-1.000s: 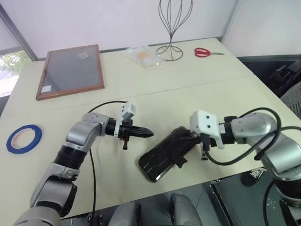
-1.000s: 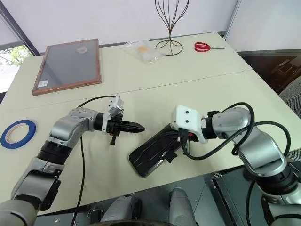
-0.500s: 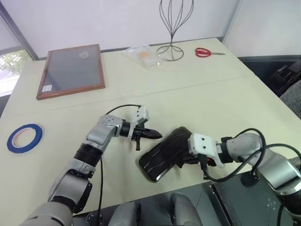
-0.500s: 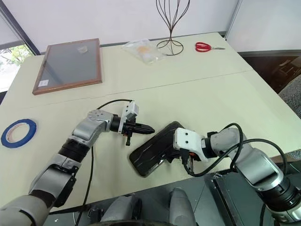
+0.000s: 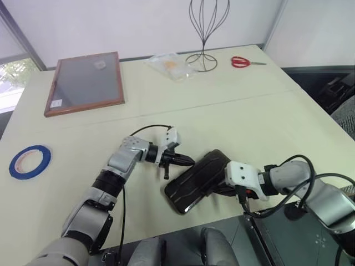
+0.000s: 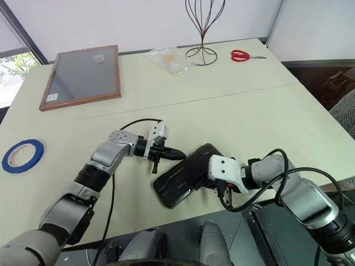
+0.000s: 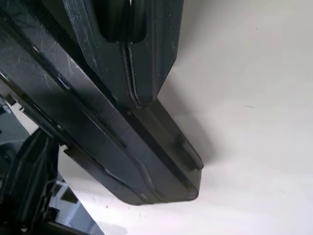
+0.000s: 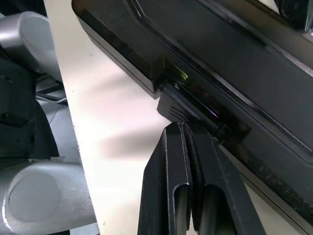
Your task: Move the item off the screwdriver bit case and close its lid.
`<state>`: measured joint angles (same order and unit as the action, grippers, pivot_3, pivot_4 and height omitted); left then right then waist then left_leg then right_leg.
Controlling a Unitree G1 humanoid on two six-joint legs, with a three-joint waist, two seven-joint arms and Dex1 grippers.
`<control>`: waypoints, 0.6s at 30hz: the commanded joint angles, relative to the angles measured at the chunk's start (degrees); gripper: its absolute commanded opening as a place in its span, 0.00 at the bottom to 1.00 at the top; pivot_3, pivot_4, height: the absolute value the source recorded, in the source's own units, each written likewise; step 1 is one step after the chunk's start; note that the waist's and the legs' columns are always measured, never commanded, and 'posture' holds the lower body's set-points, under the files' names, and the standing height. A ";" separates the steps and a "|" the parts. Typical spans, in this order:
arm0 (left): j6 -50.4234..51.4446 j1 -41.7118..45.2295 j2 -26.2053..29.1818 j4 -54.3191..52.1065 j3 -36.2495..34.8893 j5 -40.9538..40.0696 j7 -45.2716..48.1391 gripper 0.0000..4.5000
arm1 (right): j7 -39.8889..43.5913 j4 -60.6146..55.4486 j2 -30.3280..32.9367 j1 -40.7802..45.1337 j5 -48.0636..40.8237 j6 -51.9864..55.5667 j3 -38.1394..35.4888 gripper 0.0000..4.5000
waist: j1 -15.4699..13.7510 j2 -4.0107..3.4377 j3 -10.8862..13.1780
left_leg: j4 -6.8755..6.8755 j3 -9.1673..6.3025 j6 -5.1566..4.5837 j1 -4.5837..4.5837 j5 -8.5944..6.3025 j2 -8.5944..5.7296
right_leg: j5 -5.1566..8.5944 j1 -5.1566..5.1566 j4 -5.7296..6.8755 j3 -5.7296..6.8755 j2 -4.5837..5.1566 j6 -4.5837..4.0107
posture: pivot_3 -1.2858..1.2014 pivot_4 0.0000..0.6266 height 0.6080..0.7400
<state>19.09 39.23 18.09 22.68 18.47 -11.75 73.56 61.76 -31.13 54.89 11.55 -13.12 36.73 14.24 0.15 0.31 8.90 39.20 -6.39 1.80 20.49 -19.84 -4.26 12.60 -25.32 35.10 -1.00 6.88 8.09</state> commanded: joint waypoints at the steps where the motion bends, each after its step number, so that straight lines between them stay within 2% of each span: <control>1: -1.16 0.26 -0.52 -0.30 1.24 0.60 1.35 0.00 | -0.85 -0.96 -0.69 0.05 -0.01 -0.19 0.02 0.01 | -0.25 0.00 0.00 | 0.00 0.00 0.00 0.00 0.00 0.00 | 0.00 0.00 0.00 0.00 0.00 0.00 | 0.52 0.24 1.00; 18: -3.81 0.10 -0.12 2.17 4.06 4.34 4.54 0.00 | -6.88 0.60 -5.55 0.82 5.12 -1.86 1.89 0.01 | -0.70 0.03 0.00 | 0.01 0.04 0.00 -0.07 0.00 0.01 | 0.00 0.03 0.02 -0.01 -0.02 0.00 | 0.52 0.24 1.00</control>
<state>16.09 39.26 19.15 25.29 20.08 -7.62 75.41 57.81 -30.44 50.40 10.94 -9.46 36.41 17.38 -0.56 0.33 8.91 39.21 -6.35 1.80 20.42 -19.84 -4.25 12.60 -25.28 35.13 -1.01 6.86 8.09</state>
